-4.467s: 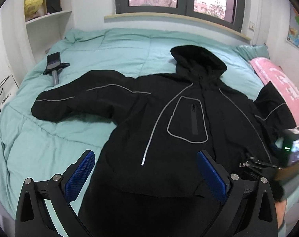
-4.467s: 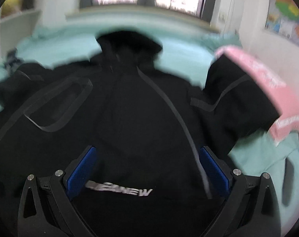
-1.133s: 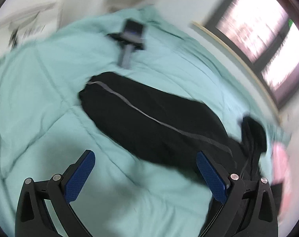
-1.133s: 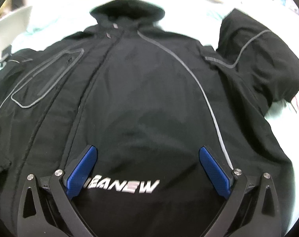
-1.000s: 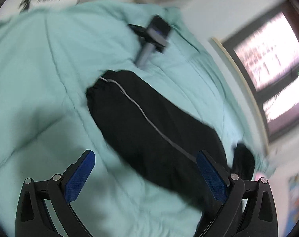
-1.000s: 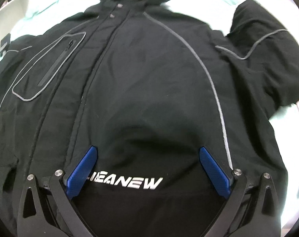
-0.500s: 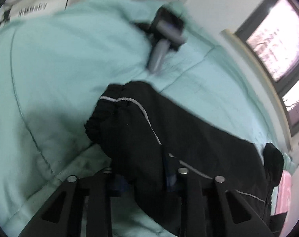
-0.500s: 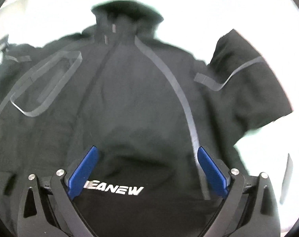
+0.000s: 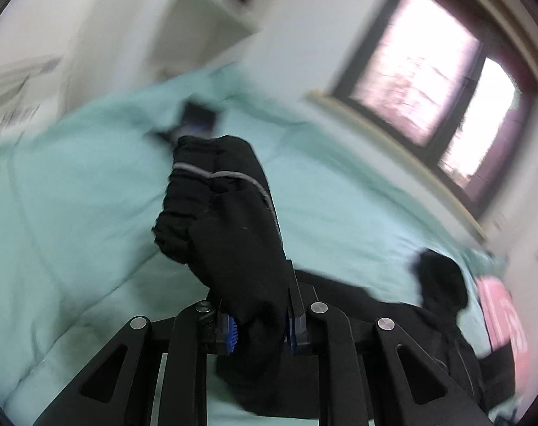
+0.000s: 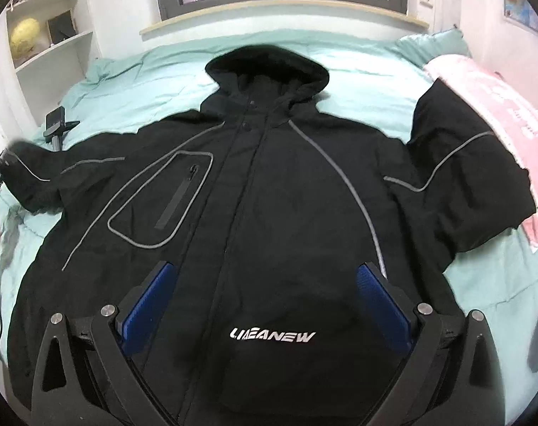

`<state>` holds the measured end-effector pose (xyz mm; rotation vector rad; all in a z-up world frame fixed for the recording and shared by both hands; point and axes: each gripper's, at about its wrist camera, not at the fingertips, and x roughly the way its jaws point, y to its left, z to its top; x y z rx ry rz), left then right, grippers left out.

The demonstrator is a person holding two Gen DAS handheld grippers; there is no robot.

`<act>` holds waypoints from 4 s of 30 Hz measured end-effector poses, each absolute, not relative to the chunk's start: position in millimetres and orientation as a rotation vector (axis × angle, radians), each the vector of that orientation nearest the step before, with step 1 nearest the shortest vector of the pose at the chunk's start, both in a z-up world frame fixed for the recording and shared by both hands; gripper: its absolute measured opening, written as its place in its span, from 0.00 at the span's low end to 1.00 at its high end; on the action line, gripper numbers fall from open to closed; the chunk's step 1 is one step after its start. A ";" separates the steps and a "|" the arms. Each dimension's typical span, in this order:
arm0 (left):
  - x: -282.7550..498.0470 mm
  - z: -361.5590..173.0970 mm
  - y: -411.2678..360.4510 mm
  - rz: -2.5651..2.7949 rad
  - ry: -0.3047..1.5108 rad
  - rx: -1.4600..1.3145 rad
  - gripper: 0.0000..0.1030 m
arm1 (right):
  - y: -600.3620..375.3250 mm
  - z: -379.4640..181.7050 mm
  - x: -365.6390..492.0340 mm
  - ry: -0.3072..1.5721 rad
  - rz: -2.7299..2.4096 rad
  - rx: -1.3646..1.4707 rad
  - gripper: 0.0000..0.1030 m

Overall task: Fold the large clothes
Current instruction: 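Grasp the sleeve cuff nearest the left gripper and lift it, then carry the held sleeve across the jacket body and open the left gripper, then grasp the other sleeve cuff with the right gripper and lift it across the body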

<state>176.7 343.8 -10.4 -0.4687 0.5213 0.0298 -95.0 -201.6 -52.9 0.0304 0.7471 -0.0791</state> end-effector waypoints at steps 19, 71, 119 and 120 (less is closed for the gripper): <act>212.4 -92.8 -26.5 -0.502 0.935 -0.070 0.19 | -210.8 -17.8 -98.7 0.669 -0.099 0.016 0.99; 226.8 -123.2 -45.6 -0.414 1.035 -0.026 0.62 | -343.5 -69.4 43.8 0.908 -0.215 0.105 0.31; 182.6 -74.1 -255.8 -0.663 0.938 -0.052 0.62 | -474.9 36.7 -151.3 0.631 -0.174 0.378 0.75; 186.2 -83.3 -267.3 -0.665 0.957 -0.052 0.62 | -492.7 37.8 -152.9 0.624 -0.207 0.385 0.75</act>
